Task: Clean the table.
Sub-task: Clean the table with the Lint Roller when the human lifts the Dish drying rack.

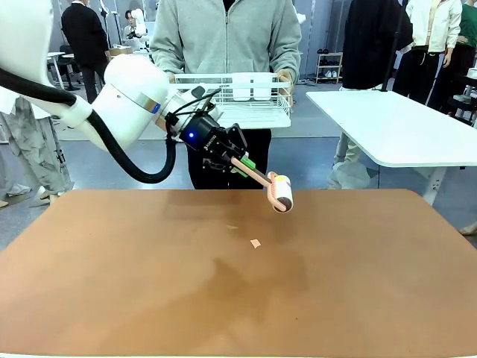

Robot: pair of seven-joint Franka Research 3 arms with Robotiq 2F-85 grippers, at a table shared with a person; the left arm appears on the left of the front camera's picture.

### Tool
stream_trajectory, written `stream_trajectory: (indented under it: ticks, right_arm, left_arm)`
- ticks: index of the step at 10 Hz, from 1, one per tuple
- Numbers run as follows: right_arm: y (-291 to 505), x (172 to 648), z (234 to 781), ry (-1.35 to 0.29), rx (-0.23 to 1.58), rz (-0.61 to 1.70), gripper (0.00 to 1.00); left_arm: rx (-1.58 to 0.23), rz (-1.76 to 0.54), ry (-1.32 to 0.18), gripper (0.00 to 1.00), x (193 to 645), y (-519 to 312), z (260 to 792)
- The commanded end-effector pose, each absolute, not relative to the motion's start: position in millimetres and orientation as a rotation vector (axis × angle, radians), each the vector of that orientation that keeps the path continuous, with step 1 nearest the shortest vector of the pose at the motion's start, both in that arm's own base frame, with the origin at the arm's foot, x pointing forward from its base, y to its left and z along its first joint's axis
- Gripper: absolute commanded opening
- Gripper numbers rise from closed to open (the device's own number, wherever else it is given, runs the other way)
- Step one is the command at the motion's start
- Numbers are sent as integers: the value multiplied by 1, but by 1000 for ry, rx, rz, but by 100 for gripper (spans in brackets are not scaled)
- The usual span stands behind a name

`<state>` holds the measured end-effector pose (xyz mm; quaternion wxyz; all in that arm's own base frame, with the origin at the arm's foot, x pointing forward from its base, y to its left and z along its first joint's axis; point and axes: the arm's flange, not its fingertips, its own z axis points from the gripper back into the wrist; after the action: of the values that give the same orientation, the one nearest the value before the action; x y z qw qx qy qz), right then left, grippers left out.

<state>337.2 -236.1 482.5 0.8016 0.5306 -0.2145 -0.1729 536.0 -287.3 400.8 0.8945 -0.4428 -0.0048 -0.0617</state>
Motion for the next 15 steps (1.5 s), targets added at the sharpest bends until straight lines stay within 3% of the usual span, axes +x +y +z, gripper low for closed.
stream_trajectory:
  ticks: [1, 3, 5, 15]
  right_arm:
    - [-236, 336, 486, -473, 1154, -355, 100]
    - [-236, 336, 486, -473, 1154, -355, 100]
    - [-236, 336, 486, -473, 1154, -355, 100]
    - [-236, 336, 486, -473, 1154, -355, 100]
  left_arm:
    - [-914, -180, 36, 22, 518, -241, 419]
    - [-910, -101, -49, 22, 512, -177, 432]
    - [-841, -141, -34, 22, 500, -151, 429]
    - [-811, -31, -16, 22, 504, -150, 427]
